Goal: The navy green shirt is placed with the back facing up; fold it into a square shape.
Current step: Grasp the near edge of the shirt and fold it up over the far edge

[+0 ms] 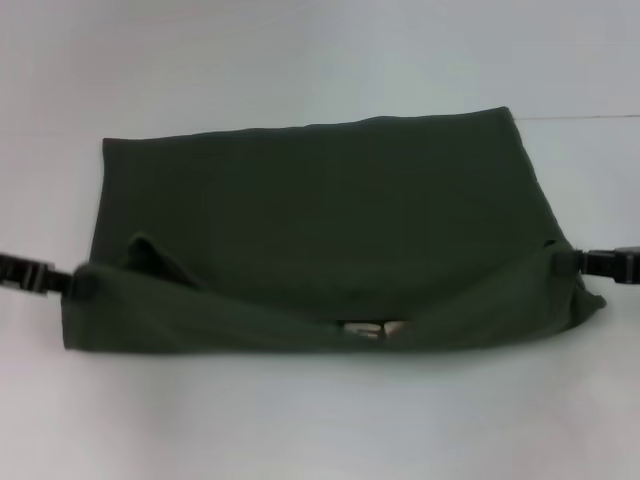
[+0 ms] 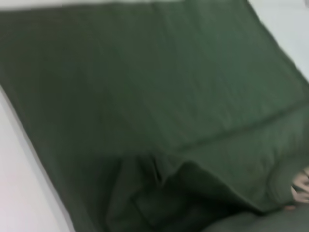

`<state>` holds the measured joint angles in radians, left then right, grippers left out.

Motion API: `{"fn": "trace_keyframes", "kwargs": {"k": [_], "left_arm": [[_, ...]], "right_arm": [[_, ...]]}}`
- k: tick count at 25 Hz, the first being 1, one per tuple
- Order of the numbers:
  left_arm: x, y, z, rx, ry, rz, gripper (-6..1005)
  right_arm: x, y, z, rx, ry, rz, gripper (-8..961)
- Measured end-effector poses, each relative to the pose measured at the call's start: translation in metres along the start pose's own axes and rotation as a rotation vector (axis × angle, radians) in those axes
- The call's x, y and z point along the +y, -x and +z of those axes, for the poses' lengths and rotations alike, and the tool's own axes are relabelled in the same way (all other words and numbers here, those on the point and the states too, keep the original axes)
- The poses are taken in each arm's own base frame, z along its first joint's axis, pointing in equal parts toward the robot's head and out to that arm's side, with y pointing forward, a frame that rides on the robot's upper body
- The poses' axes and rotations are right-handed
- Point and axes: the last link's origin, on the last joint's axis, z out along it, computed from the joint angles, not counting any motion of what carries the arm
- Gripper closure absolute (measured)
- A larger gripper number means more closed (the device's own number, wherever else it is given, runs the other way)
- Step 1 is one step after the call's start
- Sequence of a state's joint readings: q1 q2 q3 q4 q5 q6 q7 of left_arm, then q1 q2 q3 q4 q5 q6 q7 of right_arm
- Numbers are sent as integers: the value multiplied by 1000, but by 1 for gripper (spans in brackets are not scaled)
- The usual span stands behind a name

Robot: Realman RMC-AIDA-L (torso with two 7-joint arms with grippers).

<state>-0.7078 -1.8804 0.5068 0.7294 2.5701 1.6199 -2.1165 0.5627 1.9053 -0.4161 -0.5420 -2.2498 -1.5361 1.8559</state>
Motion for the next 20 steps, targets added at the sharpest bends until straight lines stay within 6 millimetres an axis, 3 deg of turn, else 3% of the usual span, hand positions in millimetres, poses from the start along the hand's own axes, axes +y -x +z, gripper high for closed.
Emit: {"fn": "trace_keyframes", "kwargs": {"k": [10,20], "left_arm": [[-11,-29,-4,180,-77,-8,955],[-10,-61,8,321,-140,9,955]], "right_arm": [[-6,22,-4,-210,-27,60,902],[-15,45,12,-324,-105,91,901]]}}
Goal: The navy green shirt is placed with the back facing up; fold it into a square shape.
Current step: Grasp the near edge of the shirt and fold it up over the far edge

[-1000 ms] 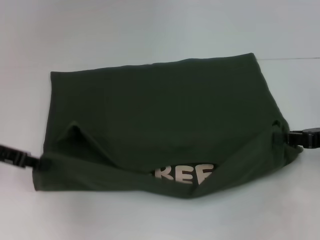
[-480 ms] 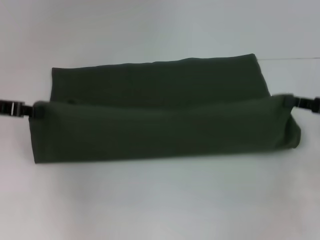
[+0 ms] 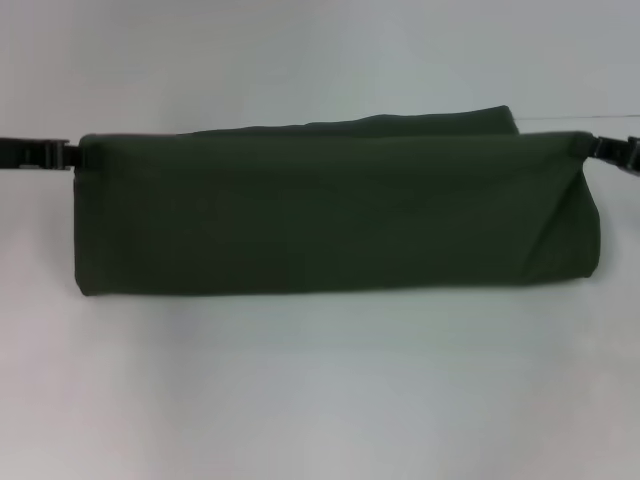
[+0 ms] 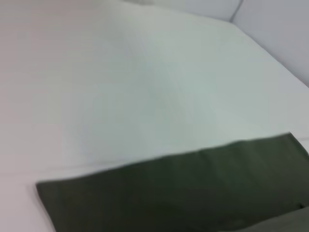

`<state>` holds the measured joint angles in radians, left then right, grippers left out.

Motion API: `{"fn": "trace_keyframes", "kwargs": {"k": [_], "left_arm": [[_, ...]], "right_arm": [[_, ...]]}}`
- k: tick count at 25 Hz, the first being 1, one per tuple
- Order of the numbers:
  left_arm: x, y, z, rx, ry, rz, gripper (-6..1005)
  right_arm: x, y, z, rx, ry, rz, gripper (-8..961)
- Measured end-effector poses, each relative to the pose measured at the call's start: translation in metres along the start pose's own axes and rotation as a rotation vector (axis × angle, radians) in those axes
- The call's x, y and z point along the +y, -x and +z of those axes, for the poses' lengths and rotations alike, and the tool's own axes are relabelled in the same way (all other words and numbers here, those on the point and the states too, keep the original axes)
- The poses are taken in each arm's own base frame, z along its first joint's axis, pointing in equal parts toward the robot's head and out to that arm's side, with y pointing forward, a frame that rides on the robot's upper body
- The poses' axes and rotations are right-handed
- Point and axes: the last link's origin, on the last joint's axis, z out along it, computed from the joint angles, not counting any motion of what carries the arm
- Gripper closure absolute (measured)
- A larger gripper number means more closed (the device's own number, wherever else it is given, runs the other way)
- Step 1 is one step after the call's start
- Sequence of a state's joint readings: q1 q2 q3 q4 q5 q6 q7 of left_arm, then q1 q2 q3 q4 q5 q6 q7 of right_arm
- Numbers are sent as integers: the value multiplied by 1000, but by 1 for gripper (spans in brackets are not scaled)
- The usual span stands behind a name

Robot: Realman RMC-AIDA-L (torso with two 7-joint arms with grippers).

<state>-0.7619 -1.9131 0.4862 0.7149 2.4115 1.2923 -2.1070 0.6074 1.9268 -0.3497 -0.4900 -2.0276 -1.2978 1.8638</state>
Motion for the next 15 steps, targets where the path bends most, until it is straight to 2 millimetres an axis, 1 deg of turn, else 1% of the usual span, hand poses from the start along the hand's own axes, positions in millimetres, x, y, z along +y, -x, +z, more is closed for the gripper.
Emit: {"fn": "trace_keyframes", "kwargs": {"k": [5,6,7,8,13,14,15], "left_arm": [[1,-7,14,62,-50,17,955],[2,-8,17,74,-58,23,955],[4,-9,20,82,-63,29,955],[5,-10,24,89,-69,38,955],[7,-10,42,129,-135,63,955],[8,-9,46,138,-150,69,955],[8,-9,49,142,-158,71,955]], "right_arm": [[1,8,19,-61,-51,-11,901],[2,12,27,-88,-68,-21,901],[2,12,27,-88,-68,-21,901],[4,13,32,-100,-76,-26,901],[7,16,56,-127,-134,-80,901],[8,17,64,-132,-160,-102,901],[8,17,64,-132,-160,-102,901]]}}
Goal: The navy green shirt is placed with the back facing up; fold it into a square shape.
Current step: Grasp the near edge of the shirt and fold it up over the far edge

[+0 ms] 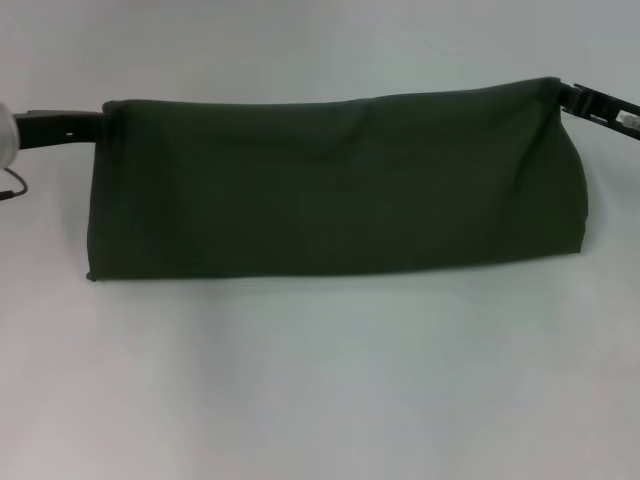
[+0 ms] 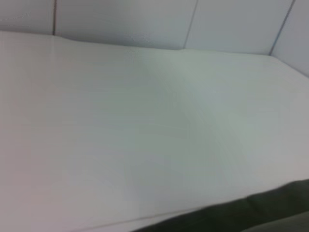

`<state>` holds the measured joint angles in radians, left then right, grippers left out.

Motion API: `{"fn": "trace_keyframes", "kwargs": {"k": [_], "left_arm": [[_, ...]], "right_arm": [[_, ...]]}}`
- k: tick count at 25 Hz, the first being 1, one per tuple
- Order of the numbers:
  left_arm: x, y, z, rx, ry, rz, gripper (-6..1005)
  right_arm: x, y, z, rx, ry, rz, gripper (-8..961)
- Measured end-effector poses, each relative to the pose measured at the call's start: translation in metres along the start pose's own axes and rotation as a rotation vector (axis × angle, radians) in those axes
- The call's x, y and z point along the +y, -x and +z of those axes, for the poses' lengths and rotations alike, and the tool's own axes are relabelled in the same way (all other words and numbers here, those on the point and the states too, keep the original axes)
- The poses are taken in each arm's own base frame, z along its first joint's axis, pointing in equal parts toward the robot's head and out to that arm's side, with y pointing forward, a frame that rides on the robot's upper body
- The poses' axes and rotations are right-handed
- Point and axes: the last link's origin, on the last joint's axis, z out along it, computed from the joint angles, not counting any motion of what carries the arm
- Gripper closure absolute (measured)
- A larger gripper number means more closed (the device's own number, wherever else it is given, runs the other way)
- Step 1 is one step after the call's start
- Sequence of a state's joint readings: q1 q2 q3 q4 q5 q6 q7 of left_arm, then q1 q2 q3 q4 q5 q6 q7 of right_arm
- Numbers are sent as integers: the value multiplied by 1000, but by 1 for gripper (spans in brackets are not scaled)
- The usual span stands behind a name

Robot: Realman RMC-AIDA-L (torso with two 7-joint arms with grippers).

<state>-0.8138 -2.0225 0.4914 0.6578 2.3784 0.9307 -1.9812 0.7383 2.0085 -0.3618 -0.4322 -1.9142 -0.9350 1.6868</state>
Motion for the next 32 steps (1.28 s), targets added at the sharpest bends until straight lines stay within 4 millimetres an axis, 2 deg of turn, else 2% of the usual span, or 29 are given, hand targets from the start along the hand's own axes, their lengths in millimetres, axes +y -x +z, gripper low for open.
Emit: {"fn": "trace_keyframes", "kwargs": {"k": [15,32], "left_arm": [[7,11,24,52,-104,11,956],[5,21,31,65,-183,0,956]], "right_arm": [[27,-15,49,1,-151,-193,901],[27,-14,55,9,-200,-278,900]]}}
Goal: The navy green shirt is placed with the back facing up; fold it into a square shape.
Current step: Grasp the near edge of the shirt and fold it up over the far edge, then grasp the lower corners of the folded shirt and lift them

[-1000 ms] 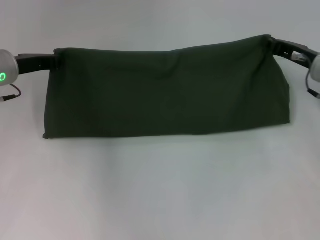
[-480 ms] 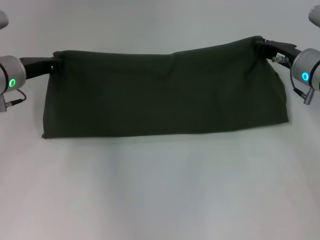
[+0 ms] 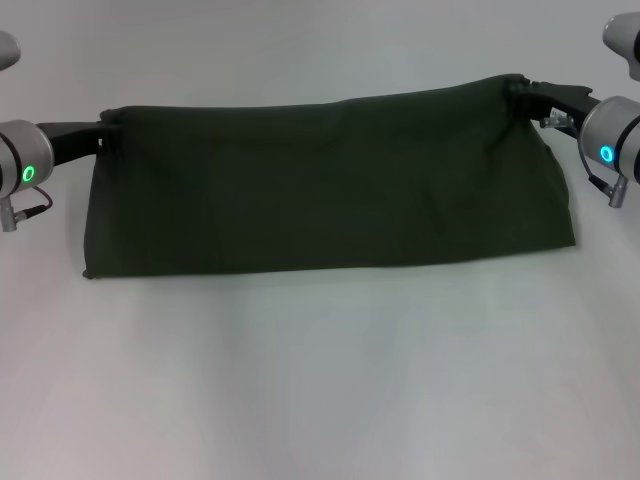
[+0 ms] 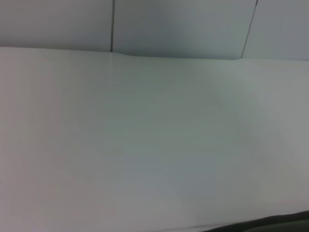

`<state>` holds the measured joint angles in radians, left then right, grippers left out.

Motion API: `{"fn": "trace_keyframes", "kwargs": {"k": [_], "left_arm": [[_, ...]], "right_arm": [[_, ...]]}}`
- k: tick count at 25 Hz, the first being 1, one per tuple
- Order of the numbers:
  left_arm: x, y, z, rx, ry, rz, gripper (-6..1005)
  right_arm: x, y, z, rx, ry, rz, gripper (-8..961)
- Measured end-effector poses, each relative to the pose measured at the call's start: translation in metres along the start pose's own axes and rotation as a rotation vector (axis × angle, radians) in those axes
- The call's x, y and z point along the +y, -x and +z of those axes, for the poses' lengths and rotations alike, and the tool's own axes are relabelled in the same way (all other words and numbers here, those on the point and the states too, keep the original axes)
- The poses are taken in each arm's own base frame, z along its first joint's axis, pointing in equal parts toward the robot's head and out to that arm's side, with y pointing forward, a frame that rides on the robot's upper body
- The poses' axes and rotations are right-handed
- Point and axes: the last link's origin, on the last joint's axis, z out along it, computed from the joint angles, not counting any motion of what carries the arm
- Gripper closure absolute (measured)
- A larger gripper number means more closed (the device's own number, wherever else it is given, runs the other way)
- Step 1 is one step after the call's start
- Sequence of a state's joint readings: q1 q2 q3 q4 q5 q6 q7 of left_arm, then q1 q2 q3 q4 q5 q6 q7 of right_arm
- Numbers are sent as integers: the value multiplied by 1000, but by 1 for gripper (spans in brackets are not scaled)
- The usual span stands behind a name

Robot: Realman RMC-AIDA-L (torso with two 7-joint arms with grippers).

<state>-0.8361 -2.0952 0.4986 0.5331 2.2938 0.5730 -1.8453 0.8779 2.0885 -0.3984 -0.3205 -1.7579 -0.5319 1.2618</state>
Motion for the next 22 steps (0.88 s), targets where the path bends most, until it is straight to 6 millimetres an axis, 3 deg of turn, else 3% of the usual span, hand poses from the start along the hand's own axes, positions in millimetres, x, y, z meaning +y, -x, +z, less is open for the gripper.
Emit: {"fn": "trace_keyframes", "kwargs": {"k": [9,15,18,22], "left_arm": [[-3,1,2,26,-45,-55,912],[-5,3,4,25,-74,-66,875],[-9,2,3,32,-91,-72,856],[-21,-4,-3,54,-91,-99,627]], "right_arm": [[-4,8,2,-22,-37,20,890],[-11,12,4,-11,-94,11,756],[-11,12,4,-8,-99,9,620],[-15,8,2,-3,-106,17,477]]}}
